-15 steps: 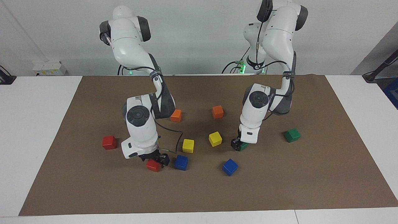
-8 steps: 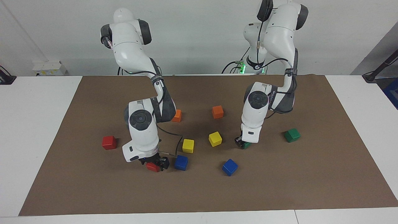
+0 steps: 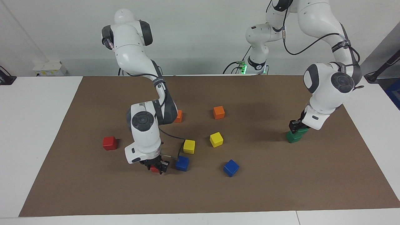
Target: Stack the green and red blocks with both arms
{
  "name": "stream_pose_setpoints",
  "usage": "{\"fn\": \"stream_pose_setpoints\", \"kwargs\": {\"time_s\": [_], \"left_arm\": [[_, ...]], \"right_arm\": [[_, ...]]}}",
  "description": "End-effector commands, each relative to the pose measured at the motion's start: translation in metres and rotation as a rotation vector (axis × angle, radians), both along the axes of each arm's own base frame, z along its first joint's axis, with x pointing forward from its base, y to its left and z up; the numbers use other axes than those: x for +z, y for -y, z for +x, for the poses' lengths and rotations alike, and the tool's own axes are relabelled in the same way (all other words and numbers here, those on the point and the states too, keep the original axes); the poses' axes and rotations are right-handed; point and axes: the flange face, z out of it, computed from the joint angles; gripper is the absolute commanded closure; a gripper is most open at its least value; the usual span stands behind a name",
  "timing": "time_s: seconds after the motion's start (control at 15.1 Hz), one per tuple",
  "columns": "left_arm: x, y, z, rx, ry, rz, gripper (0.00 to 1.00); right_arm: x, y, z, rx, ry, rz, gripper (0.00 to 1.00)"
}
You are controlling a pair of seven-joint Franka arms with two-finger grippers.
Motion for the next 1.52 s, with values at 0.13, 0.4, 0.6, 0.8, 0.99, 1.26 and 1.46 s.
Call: {"fn": "stream_pose_setpoints", "kwargs": {"time_s": [0.13,0.4,0.6,0.8,0.99,1.26,1.46], "left_arm": [[-0.018,-0.012,-0.019,-0.015,0.038,-0.018,1.00],[-0.021,-0.018,-0.020,-0.025,0.036,-0.021,1.00],[-0.023,-0.020,-0.022,0.002,0.035,-0.020,1.00],[-0.028,-0.019,-0.024,0.033,0.049,-0.021,1.00],[-0.031,-0.018,-0.027,0.071,0.059,-0.021,1.00],[-0.033,-0.019,-0.029,0.071,0.056,-0.020,0.84],[-0.033,-0.020,-0.030,0.063,0.059,-0.020,0.00]], "right_arm": [[-0.003,0.004,-0.004,-0.012,-0.008,-0.008,1.00],[0.031,0.030,-0.008,0.072,-0.061,-0.030,1.00],[0.082,0.073,-0.017,0.167,-0.110,-0.037,1.00],[0.112,0.136,-0.061,0.271,-0.148,-0.036,1.00],[0.111,0.190,-0.099,0.306,-0.106,0.007,1.00],[0.081,0.231,-0.126,0.289,-0.029,0.051,1.00],[0.082,0.232,-0.126,0.274,0.000,0.046,1.00]]}}
